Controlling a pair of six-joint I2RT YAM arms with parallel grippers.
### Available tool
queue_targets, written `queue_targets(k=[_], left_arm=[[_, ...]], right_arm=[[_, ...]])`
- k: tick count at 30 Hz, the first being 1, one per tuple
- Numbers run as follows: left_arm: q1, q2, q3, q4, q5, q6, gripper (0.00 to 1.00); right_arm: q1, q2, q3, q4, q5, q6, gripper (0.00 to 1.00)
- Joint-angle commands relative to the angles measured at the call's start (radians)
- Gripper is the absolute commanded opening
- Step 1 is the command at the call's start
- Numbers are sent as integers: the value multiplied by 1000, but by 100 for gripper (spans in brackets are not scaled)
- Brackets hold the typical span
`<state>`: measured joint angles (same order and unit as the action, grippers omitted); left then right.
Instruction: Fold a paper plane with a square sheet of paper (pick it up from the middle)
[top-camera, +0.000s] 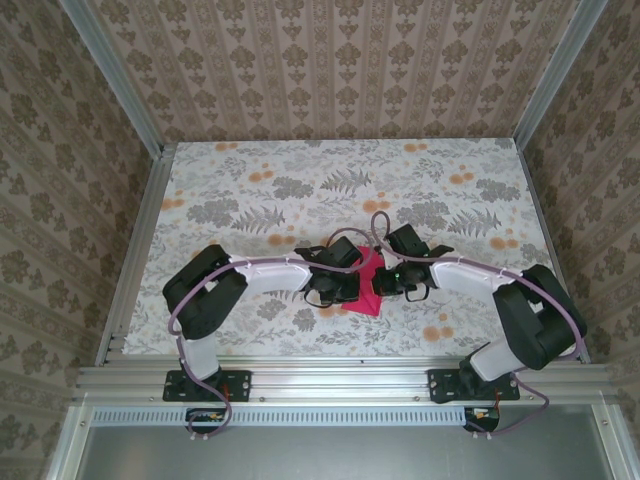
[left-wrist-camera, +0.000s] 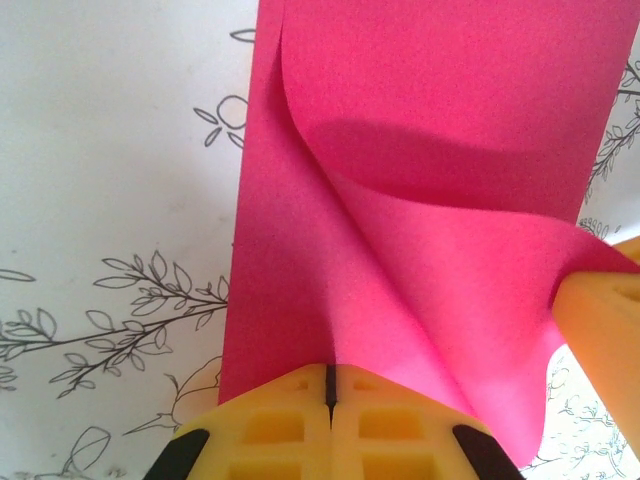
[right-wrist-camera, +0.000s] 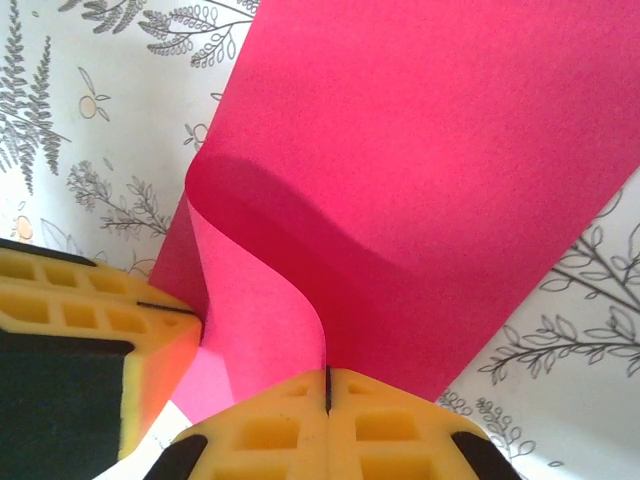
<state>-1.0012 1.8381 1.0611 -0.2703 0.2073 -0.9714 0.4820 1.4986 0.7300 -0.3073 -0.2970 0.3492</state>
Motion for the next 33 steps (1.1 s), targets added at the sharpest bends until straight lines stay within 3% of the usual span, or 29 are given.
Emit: queue_targets(k=[1, 33], left_arm=[[-7, 33, 5, -64, -25, 25, 0], [-16, 34, 46, -78, -16, 46, 0]], right_arm=[[-9, 26, 46, -59, 42, -40, 5], [-14, 95, 95, -116, 77, -55, 8]])
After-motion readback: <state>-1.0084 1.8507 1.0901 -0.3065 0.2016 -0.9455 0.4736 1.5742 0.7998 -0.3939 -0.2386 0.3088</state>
